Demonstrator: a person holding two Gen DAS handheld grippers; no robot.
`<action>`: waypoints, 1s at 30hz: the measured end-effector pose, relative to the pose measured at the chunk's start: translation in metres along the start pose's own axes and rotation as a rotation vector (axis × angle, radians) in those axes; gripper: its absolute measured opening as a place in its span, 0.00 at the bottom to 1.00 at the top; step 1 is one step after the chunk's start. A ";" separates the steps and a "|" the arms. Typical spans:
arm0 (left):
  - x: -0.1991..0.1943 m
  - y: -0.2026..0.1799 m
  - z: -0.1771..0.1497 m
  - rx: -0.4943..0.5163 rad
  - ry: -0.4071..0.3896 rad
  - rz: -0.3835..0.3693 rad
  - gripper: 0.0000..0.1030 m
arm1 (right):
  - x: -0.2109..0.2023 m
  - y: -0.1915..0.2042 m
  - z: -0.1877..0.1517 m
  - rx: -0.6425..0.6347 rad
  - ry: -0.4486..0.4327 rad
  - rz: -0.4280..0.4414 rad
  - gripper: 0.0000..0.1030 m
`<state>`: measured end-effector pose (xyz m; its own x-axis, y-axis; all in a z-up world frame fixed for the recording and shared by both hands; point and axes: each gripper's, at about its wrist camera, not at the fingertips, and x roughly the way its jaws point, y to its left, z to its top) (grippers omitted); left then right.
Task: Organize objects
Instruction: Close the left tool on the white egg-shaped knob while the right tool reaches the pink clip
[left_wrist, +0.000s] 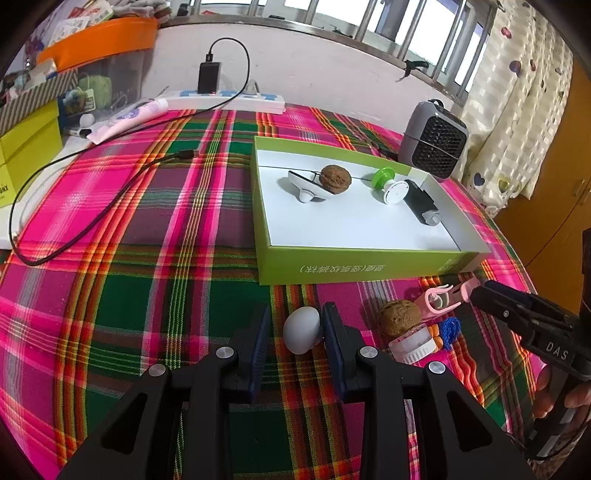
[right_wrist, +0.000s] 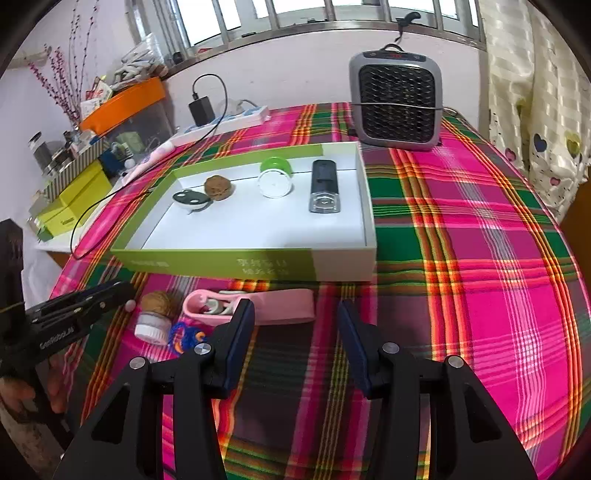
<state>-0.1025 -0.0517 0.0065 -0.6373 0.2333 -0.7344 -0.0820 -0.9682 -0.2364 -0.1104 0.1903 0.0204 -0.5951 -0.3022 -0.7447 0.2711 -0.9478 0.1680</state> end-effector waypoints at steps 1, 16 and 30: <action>0.000 0.000 0.000 0.001 0.000 0.001 0.26 | 0.000 0.001 0.000 -0.006 0.002 -0.004 0.47; 0.000 0.002 0.000 -0.010 -0.001 -0.012 0.26 | -0.002 0.013 -0.006 -0.103 0.031 0.112 0.47; 0.000 0.002 0.000 -0.008 -0.001 -0.010 0.26 | -0.001 0.014 -0.002 -0.219 0.012 0.101 0.47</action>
<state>-0.1025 -0.0539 0.0062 -0.6375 0.2427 -0.7313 -0.0822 -0.9651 -0.2486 -0.1038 0.1772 0.0223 -0.5481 -0.3922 -0.7387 0.4870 -0.8677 0.0993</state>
